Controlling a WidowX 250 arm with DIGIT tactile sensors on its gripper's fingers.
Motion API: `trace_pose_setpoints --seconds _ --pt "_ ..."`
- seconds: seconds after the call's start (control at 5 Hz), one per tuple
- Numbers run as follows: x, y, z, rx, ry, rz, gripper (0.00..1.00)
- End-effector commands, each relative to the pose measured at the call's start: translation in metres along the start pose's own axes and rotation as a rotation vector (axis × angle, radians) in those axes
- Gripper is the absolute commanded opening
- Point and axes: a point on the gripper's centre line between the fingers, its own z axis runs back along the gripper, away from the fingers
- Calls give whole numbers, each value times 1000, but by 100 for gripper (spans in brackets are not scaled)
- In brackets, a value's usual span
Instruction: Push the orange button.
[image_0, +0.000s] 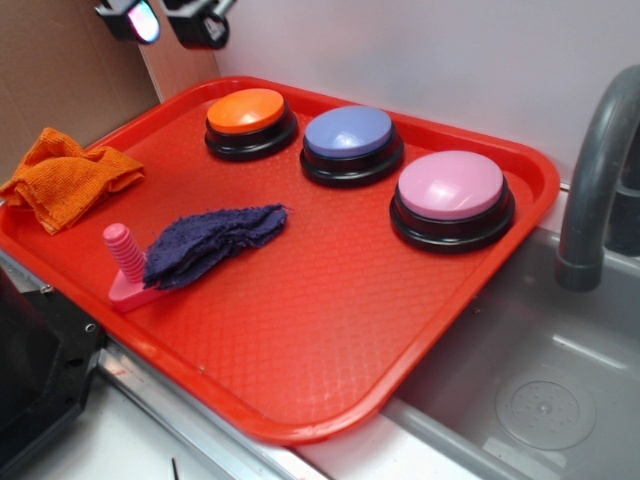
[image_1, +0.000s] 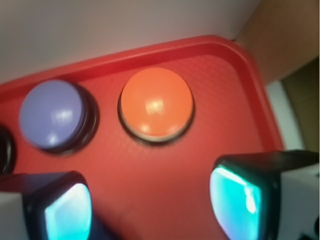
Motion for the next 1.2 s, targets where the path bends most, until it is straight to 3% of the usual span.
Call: trace_pose_setpoints --seconds 0.0,0.2,0.6,0.8,1.0 --pt "24 8 -38 50 -24 53 100" --pt "31 12 -53 93 -1 42 100" --pt "37 15 -68 97 10 -3 100" --pt "36 15 -70 86 15 -52 100" --pt "33 11 -64 46 75 -153 100"
